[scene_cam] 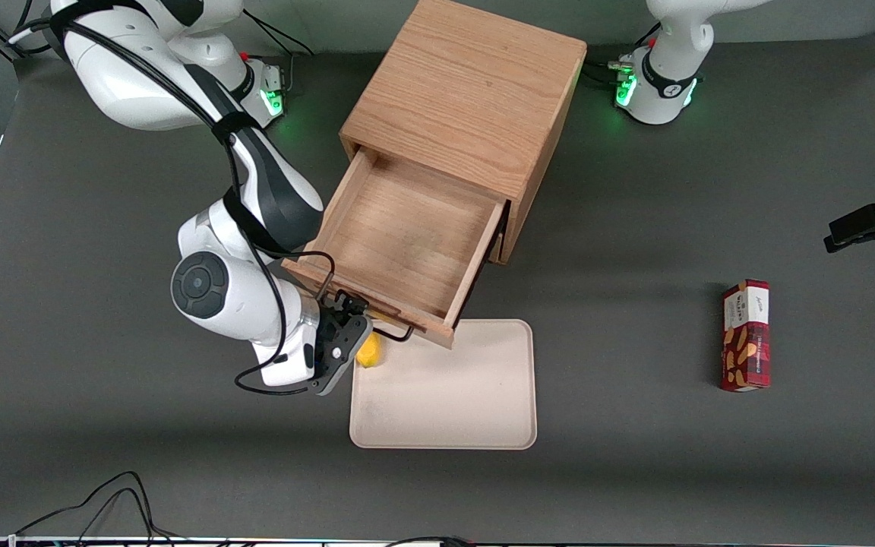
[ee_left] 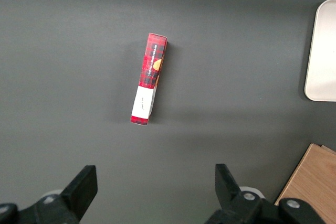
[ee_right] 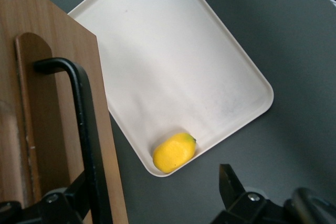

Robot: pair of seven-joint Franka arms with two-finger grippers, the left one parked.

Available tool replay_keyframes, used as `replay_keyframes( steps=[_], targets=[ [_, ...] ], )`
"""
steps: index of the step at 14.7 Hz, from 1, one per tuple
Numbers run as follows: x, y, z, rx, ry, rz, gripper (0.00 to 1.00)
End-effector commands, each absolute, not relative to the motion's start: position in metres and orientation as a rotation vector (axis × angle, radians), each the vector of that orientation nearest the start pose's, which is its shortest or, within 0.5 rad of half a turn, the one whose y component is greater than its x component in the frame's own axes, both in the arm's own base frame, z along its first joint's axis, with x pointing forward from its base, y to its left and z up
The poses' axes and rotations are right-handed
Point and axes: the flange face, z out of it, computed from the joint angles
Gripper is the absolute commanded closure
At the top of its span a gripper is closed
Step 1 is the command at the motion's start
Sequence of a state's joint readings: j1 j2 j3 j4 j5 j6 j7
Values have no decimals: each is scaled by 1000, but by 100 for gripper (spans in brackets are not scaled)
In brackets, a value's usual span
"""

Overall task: Open upper drawer
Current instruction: 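Keep pulling the upper drawer out further with the right gripper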

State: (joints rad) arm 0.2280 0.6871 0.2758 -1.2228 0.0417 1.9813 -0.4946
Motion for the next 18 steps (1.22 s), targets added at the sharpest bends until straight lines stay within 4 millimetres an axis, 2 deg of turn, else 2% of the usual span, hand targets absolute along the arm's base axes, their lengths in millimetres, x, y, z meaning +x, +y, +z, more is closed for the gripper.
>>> replay_keyframes(
  steps=[1, 10, 13, 14, 18],
  targets=[
    [687, 314, 391, -2618, -1327, -151, 0],
    [697, 304, 397, -2638, -1306, -177, 0],
    [701, 297, 404, -2647, -1290, -193, 0],
    [700, 297, 408, -2645, -1291, -175, 0],
    [694, 294, 447, -2647, -1295, -153, 0]
  ],
)
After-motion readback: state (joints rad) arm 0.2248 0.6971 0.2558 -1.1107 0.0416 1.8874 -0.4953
